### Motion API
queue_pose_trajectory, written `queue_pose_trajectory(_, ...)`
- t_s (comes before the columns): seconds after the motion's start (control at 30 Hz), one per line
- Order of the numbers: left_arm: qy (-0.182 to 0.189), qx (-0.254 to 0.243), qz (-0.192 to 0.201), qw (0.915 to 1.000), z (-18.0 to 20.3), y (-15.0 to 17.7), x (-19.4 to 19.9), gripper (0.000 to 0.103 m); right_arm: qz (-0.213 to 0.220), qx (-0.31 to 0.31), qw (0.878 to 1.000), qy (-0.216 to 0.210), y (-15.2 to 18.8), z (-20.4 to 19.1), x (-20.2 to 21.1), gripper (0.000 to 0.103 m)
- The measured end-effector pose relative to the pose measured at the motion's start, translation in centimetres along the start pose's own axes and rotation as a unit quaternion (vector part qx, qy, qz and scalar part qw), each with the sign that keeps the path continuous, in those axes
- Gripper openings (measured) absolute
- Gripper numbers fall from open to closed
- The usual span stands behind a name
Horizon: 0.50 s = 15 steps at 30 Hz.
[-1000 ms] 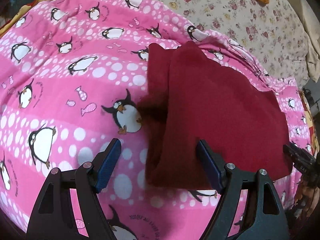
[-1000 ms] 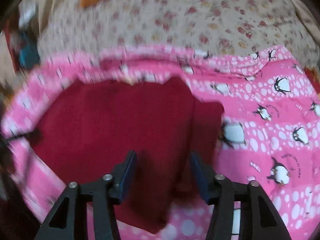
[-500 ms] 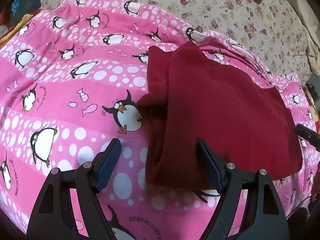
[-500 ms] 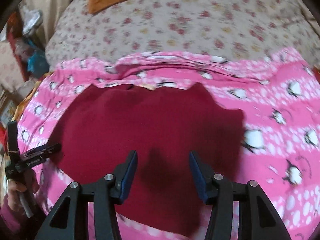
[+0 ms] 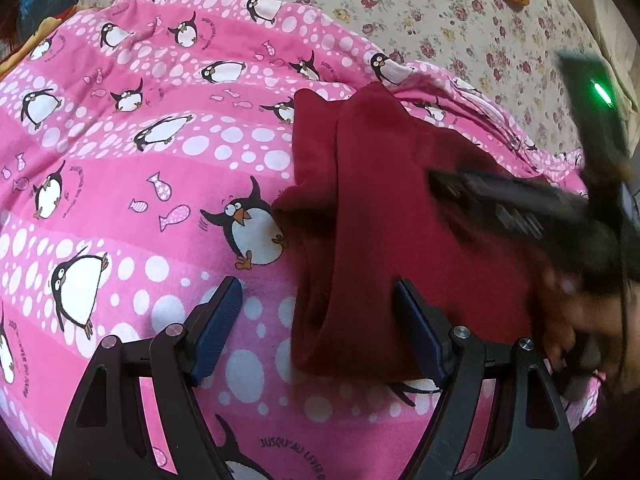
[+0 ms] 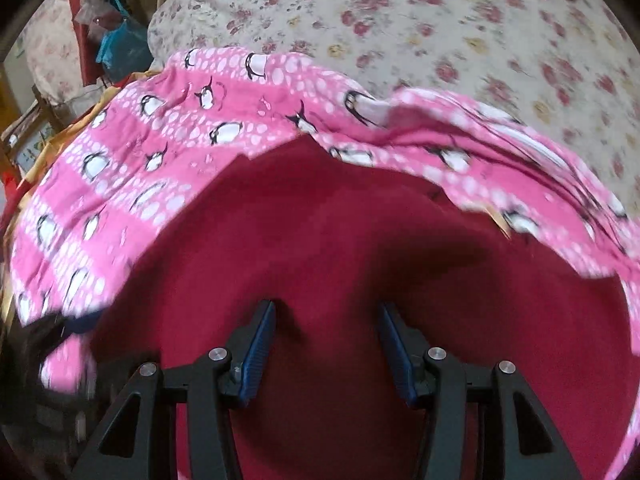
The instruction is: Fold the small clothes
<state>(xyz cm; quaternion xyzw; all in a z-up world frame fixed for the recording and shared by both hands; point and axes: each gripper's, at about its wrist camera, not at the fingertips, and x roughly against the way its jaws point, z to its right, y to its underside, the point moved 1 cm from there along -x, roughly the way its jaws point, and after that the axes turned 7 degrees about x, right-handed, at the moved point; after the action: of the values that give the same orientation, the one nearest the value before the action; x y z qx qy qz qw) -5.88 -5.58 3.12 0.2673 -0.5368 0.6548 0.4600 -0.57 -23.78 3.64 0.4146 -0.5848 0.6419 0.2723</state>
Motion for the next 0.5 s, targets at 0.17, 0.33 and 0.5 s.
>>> queue_pose_trajectory(0.17, -0.001, -0.004, -0.004, 1.0, 0.2, -0.2, -0.3, 0.08, -0.004, -0.007, 1.0, 0.01, -3.8, 0.0, -3.0, 0.051)
queue_pose_trajectory(0.33, 0.007, 0.005, -0.007, 0.9999, -0.1, -0.5, -0.5, 0.081, -0.006, -0.009, 1.0, 0.02, -6.7, -0.1, -5.8, 0.051)
queue_pose_trajectory(0.5, 0.006, 0.001, -0.006, 1.0, 0.0, -0.5, -0.6, 0.081, -0.014, -0.018, 1.0, 0.021, -7.6, 0.1, -7.7, 0.055)
